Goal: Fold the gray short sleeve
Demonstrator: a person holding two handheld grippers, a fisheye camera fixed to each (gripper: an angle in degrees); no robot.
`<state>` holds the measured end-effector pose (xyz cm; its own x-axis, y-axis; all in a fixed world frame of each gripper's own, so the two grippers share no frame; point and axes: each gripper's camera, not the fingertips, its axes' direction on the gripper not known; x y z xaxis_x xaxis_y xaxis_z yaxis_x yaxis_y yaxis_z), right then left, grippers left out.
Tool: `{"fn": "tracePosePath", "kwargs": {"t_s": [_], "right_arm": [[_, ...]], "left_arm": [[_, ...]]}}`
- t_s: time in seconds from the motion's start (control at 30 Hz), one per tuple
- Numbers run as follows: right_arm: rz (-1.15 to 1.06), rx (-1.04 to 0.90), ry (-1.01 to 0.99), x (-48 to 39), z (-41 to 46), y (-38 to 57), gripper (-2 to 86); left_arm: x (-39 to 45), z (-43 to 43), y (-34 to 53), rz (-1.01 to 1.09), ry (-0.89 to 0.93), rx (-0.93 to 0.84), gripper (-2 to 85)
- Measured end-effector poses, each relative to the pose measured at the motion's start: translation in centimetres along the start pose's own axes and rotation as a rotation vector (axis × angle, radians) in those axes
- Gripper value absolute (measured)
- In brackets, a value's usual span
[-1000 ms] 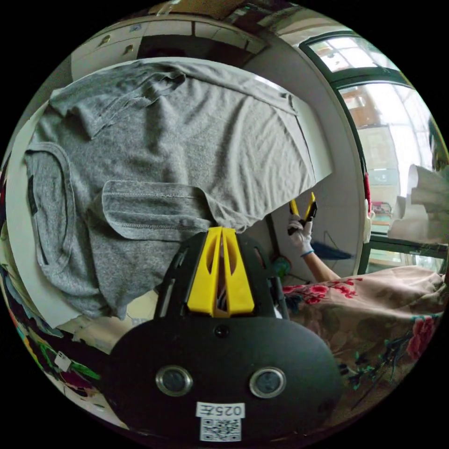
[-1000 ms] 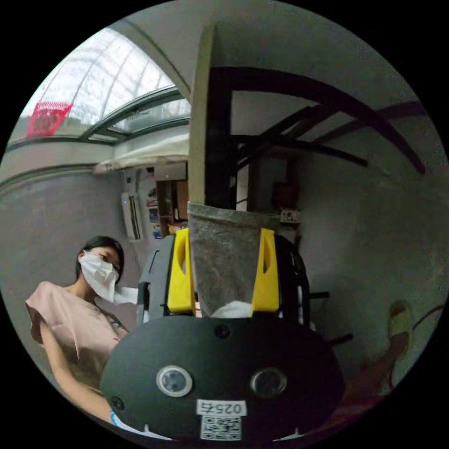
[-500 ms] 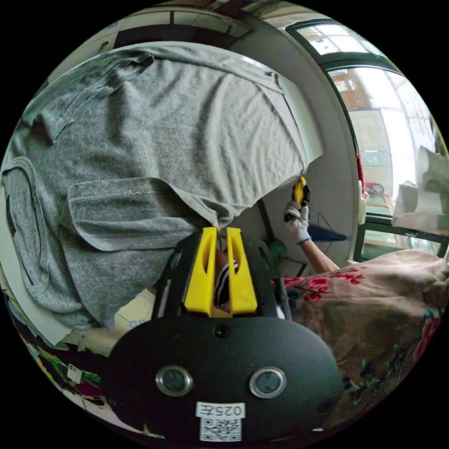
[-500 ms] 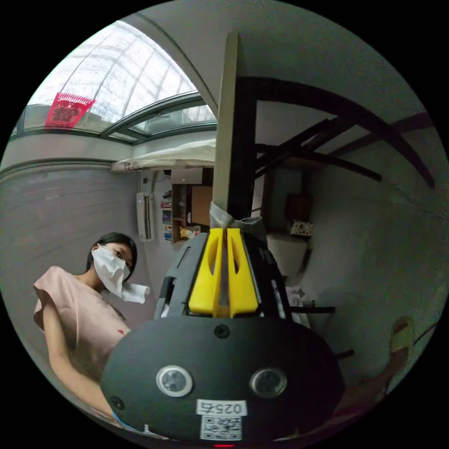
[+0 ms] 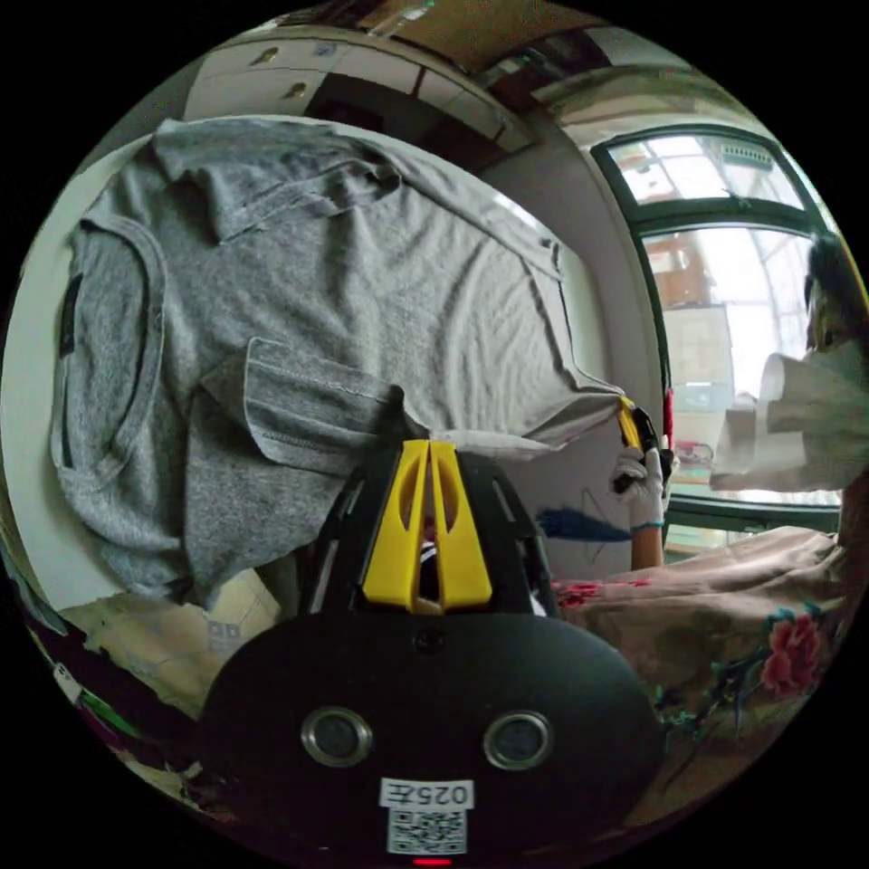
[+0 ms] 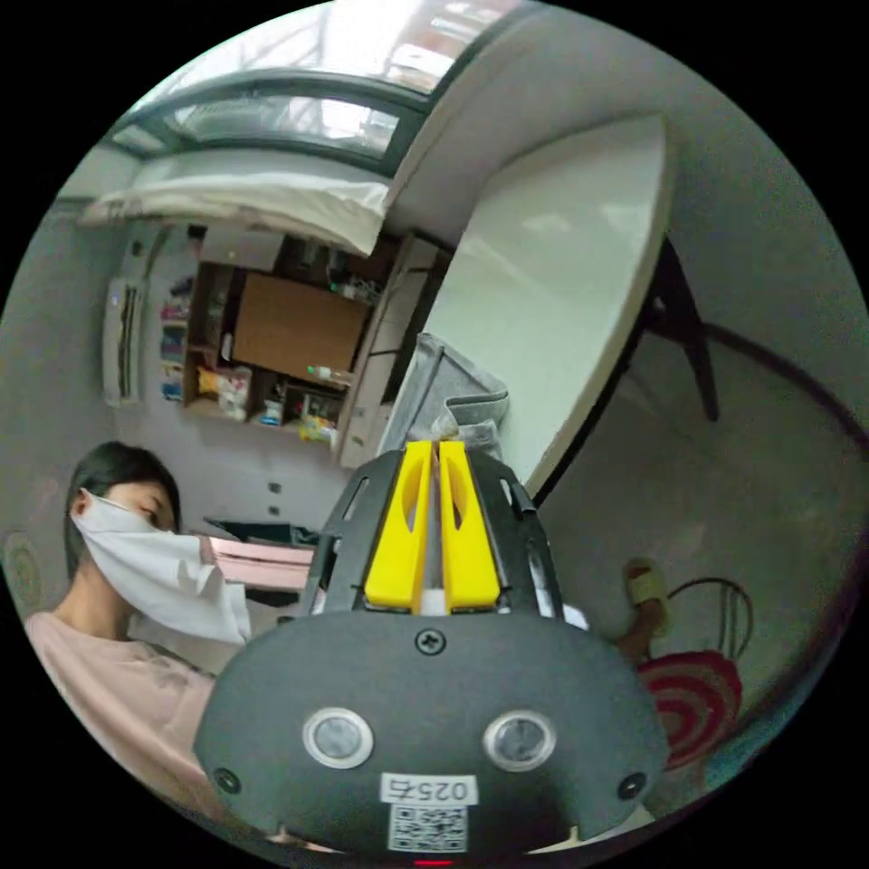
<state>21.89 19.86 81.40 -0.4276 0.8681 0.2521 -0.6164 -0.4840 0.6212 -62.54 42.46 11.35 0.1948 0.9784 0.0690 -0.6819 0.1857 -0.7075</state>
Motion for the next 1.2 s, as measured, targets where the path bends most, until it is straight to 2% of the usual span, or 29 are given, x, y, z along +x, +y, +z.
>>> {"fn": "tracePosePath", "kwargs": {"t_s": [0.07, 0.2, 0.37, 0.53, 0.67, 0.8, 0.97, 1.1, 1.2], "right_arm": [[-0.078, -0.035, 0.101, -4.2, 1.1, -2.5, -0.5], [-0.153, -0.103, 0.254, -7.9, 3.4, -6.2, -0.5], [-0.017, -0.259, 0.302, -7.3, 5.8, -10.9, -0.5], [0.138, -0.286, 0.412, -4.1, 3.3, -11.8, -0.5], [0.251, -0.329, 0.396, -2.1, 1.3, -12.2, -0.5], [0.177, -0.378, 0.440, -3.1, 2.7, -14.7, -0.6], [0.106, -0.402, 0.306, -4.7, 6.8, -20.2, -0.5], [0.112, -0.446, 0.342, -3.2, 8.9, -22.0, -0.1], [0.185, -0.422, 0.241, -1.4, 8.4, -22.2, 0.9]], "left_arm": [[-1.9, -1.3, 0.7, -0.039, 0.076, 0.070, -0.9], [-4.3, -3.1, 1.6, -0.103, 0.102, 0.137, -0.9], [-5.8, -5.2, 3.0, -0.106, 0.075, 0.148, -0.9], [-7.2, -5.4, 5.2, -0.106, 0.110, 0.107, -0.9], [-7.0, -5.7, 6.1, -0.064, 0.100, 0.032, -0.9], [-7.1, -6.2, 5.5, -0.009, 0.104, 0.012, -0.9], [-9.9, -6.9, 2.2, -0.077, 0.106, 0.108, -0.9], [-12.1, -5.2, 1.0, -0.128, 0.071, 0.082, -0.9], [-13.8, -3.9, 1.0, -0.171, 0.101, 0.080, -0.9]]}}
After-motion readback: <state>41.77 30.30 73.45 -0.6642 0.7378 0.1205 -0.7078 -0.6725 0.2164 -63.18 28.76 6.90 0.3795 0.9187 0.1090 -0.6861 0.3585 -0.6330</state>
